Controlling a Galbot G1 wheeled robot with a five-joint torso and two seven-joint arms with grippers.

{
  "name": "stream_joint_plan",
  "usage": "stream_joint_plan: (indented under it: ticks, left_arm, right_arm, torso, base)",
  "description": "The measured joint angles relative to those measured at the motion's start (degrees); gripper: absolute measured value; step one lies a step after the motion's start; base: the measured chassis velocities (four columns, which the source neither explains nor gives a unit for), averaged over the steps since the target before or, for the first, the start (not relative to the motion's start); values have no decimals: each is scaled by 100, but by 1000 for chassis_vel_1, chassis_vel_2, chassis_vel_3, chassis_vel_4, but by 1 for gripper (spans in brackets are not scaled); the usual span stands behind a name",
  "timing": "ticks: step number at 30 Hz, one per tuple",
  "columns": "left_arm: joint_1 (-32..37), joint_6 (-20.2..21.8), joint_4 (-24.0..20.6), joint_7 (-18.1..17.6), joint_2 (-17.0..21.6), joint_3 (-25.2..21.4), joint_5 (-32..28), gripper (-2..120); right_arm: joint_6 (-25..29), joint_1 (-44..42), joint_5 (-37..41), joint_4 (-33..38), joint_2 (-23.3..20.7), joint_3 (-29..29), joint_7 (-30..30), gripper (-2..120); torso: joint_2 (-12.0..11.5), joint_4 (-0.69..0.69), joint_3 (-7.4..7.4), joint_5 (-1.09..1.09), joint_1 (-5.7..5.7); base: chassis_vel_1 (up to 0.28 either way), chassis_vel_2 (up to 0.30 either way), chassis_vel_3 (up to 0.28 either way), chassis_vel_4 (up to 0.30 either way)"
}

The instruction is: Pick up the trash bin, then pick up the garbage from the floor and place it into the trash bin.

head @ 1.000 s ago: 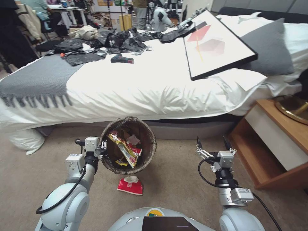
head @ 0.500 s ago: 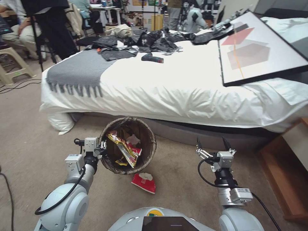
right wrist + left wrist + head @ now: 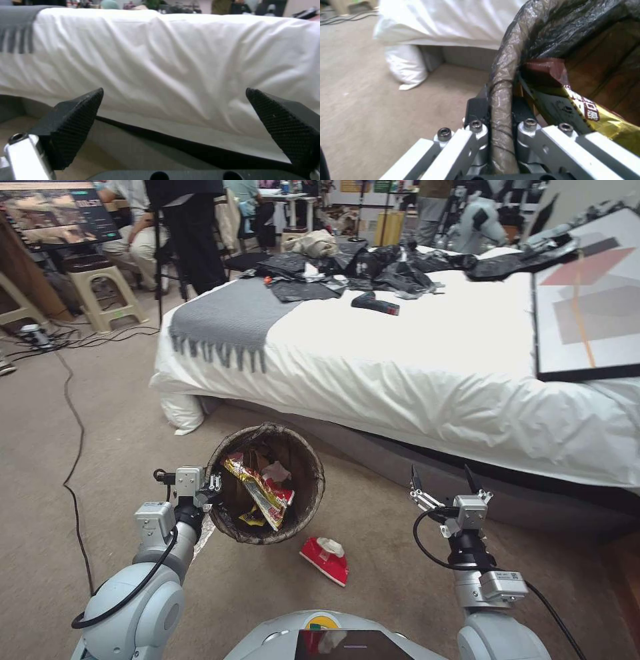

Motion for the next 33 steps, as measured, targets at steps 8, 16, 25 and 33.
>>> stream_joint_plan:
  ticks: [8,16,25,33]
  left_arm:
    - [16,-8,3,-2,-22,9,17,5]
    - [41,-77,15,-9,-35,3,19,5]
    - [14,-169,56,-35,-45,-17,37,5]
    - [-2,-178,72,-40,-36,-16,39,5]
  right_arm:
    - [0,3,40,-29,-59,41,-9,100]
    - [-55,56,45,-49,-71,42,-20,100]
    - [-126,132,65,-60,-61,73,-23,100]
    - [-384,99,76,-3,64,161,-20,100]
  torso:
    - [0,1,0,0,0]
    - [0,2,0,0,0]
    - [0,-1,0,0,0]
    - [0,0,0,0,0]
  base:
    - [102,105,109,100]
    - [80,71,73,84]
    - [10,10,17,5]
    - [0,0,0,0]
